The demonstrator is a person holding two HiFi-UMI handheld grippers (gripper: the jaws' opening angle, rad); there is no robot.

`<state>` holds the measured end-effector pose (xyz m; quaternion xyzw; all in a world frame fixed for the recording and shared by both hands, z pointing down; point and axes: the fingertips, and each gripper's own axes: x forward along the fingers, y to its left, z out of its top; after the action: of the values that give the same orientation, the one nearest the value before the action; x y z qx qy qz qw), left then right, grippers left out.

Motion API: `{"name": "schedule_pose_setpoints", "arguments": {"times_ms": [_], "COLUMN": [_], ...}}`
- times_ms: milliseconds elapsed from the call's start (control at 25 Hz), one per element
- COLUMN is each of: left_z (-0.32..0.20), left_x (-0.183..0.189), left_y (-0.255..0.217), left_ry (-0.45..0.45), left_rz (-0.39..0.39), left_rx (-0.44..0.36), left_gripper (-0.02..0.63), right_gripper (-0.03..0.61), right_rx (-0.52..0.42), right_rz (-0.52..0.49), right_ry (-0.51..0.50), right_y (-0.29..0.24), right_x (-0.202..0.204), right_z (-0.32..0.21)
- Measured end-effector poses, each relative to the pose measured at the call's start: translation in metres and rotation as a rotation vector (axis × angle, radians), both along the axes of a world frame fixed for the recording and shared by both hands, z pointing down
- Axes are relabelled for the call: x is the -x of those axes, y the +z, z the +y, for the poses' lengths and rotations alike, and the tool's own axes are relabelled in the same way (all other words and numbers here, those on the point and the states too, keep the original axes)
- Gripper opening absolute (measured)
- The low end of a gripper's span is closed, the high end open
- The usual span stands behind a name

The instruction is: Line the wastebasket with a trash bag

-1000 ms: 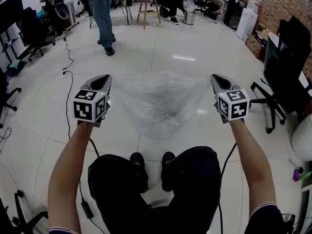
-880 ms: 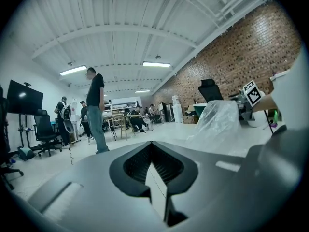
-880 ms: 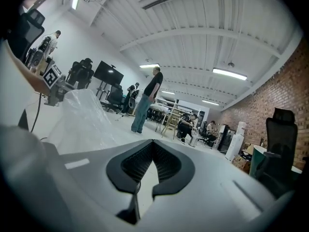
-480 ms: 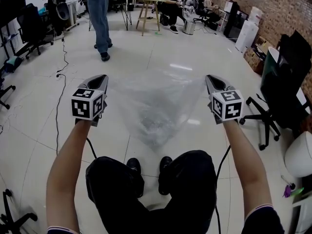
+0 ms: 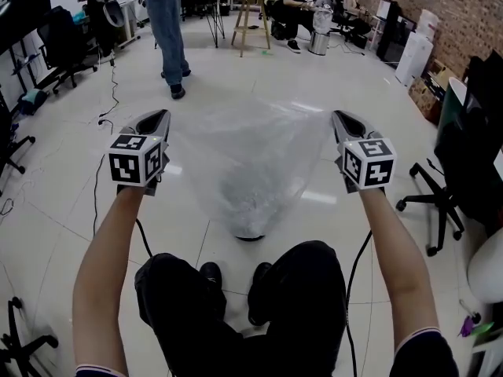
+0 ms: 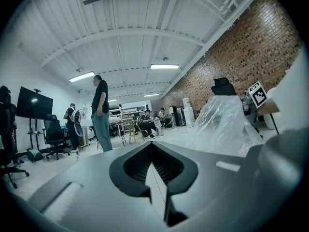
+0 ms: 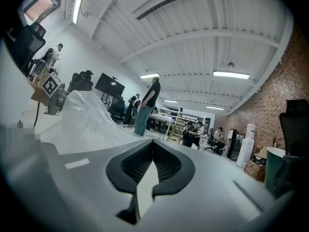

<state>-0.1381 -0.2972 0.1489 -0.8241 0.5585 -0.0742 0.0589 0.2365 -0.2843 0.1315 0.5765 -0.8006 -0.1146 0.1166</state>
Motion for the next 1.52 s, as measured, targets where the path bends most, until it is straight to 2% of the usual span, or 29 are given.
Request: {"name": "schedule_pose_setpoints", "arguments": {"times_ms": [400,680,960,1520], "left_z": [-0.018,-0.034,-0.041,-0.044], "left_x": [-0.022,-0.024,-0.026,-0.031], "left_y": [-0.03,-0.03,0.001,0.098], "left_ry": [-0.014,-0.03,-0.026,-0.008], "left_rz": [-0.02,-0.01,-0.014,-0.025], "left_rx": [-0.036,-0.022,0.034,0.192], "left_gripper": [0.012,0.012,0.012,0.012], "right_gripper": [0.002,0.002,0.002,0.002], "right_rx": [-0.028,-0.023,0.011,0.169], "right_rz": [-0.047,-0.051,-0.042,-0.034], "right_ry": [-0.021,-0.008,-0.01,0.017], "right_y": [-0.015,-0.016,0.006,0.109], "right_x": [-0.005,-0.012,-0.007,-0.016], "right_z": [-0.029,-0.043,-0.05,-0.049]}}
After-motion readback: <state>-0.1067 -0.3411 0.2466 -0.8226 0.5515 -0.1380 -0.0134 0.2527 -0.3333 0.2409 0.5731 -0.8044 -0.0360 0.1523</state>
